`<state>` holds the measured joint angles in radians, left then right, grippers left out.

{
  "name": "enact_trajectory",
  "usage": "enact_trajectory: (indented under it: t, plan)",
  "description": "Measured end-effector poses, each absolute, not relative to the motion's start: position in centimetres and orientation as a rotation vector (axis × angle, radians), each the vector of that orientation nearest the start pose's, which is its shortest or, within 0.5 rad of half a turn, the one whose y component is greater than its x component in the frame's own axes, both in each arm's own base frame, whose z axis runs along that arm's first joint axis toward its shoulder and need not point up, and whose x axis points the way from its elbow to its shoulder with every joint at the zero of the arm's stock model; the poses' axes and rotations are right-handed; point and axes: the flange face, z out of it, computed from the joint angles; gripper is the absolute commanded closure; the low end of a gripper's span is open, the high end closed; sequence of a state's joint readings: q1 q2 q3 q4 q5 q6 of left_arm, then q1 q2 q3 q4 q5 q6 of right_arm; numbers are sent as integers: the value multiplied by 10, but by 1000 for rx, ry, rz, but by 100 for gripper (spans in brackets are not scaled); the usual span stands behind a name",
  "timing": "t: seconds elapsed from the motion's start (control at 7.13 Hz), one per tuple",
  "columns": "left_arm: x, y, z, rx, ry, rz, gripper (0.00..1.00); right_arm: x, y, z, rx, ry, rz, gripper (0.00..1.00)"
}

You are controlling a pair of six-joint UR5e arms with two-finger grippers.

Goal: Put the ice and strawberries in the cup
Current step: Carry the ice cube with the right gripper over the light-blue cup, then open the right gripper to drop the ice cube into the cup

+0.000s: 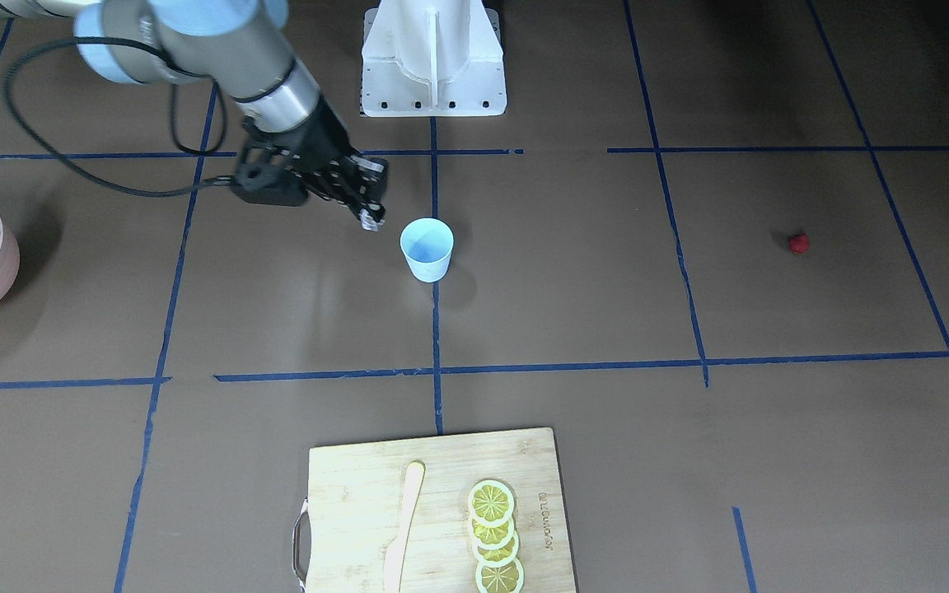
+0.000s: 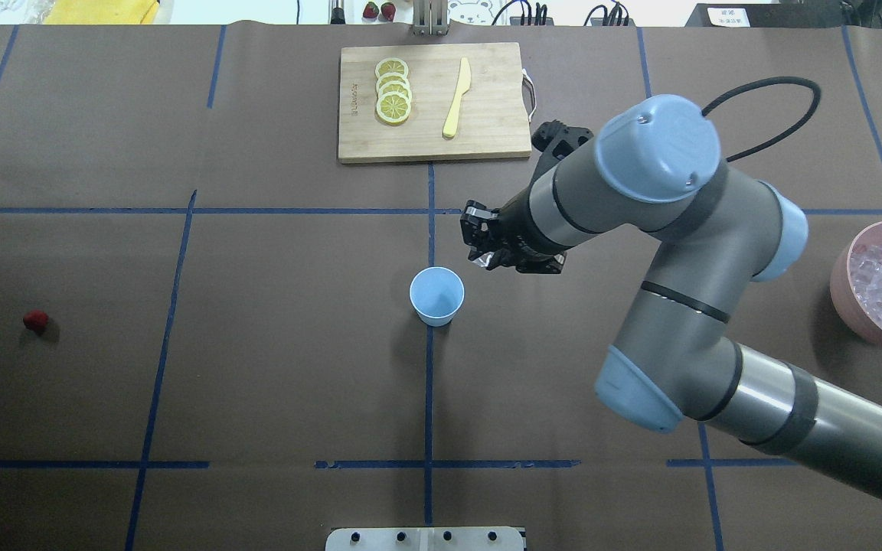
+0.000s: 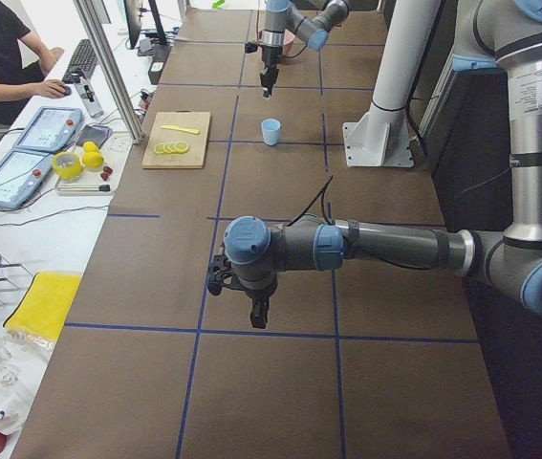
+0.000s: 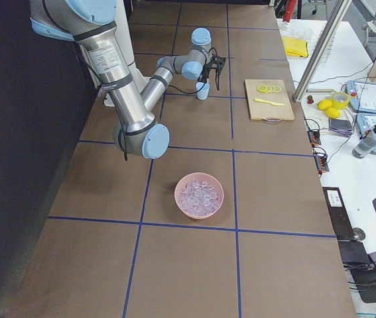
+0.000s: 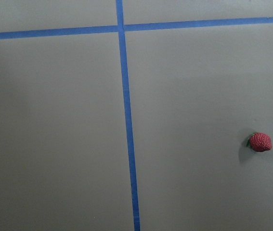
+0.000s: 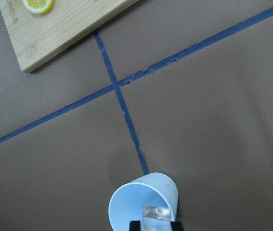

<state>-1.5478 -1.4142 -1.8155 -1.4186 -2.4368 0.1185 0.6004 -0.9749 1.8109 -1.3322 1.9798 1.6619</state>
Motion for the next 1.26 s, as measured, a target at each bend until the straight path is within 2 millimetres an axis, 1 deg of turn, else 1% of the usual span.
enact_trajectory:
  t: [0.14, 0.28, 0.42, 0.56, 0.7, 0.84, 0.98, 1.26]
  plan:
    - [-48, -421, 617, -16, 869, 106, 0, -487, -433, 173, -100, -1114, 409, 97]
    - [-48, -421, 615, -13, 870, 107, 0, -500, -430, 173, -107, -1104, 412, 96]
    - [-48, -421, 615, -11, 870, 107, 0, -508, -427, 173, -108, -1097, 412, 90]
    - [-48, -421, 615, -11, 870, 107, 0, -513, -424, 174, -104, -1092, 412, 82]
    - [-47, -421, 614, -12, 872, 107, 0, -517, -423, 175, -99, -1088, 413, 60]
    - [-47, -421, 614, -13, 875, 106, 0, -519, -423, 175, -97, -1086, 413, 42]
    - [-47, -421, 615, -13, 877, 105, 0, -520, -423, 174, -96, -1086, 413, 33]
    - [-47, -421, 615, -15, 878, 104, 0, -522, -424, 175, -97, -1082, 414, 31]
